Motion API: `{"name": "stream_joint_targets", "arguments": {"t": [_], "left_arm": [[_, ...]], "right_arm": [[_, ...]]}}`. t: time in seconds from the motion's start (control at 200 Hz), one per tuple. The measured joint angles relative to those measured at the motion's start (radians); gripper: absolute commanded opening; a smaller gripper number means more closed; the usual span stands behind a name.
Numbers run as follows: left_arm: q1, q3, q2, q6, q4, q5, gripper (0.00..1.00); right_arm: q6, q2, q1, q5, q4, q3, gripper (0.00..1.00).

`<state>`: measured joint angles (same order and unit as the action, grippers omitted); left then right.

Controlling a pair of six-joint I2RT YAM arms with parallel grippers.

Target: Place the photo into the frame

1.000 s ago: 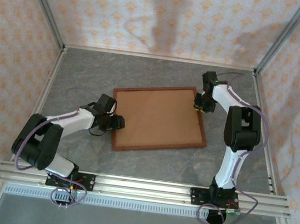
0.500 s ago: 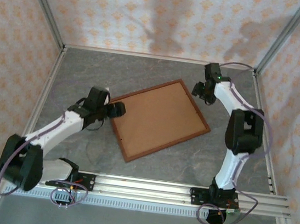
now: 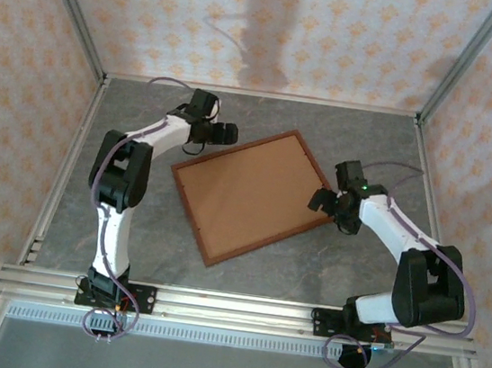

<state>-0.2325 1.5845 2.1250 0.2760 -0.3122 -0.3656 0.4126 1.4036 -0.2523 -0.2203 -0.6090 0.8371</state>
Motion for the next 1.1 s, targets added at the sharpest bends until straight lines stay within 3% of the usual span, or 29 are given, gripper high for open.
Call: {"name": "stream_joint_targets", "arguments": {"t": [0.19, 0.38, 0.616, 0.856, 1.101], "left_arm": [[0.0, 0.091, 0.101, -0.063, -0.098, -0.084, 0.83], [0.017, 0.029, 0.071, -0.071, -0.079, -0.169, 0.67], [0.028, -0.24, -0.095, -0.067, -0.027, -0.183, 0.51], [0.014, -0.587, -0.361, -0.053, -0.007, -0.122, 0.51], [-0.097, -0.788, -0.536, 0.011, 0.038, 0.008, 0.48]], "right_arm": [[0.053, 0.058, -0.023, -0.066, 0.091, -0.033, 0.97], [0.085, 0.121, -0.023, -0.111, 0.172, -0.019, 0.94], [0.097, 0.204, -0.005, -0.116, 0.101, 0.069, 0.89], [0.044, 0.382, 0.018, -0.133, 0.097, 0.285, 0.77], [-0.055, 0.542, 0.024, -0.159, 0.108, 0.504, 0.62]]}}
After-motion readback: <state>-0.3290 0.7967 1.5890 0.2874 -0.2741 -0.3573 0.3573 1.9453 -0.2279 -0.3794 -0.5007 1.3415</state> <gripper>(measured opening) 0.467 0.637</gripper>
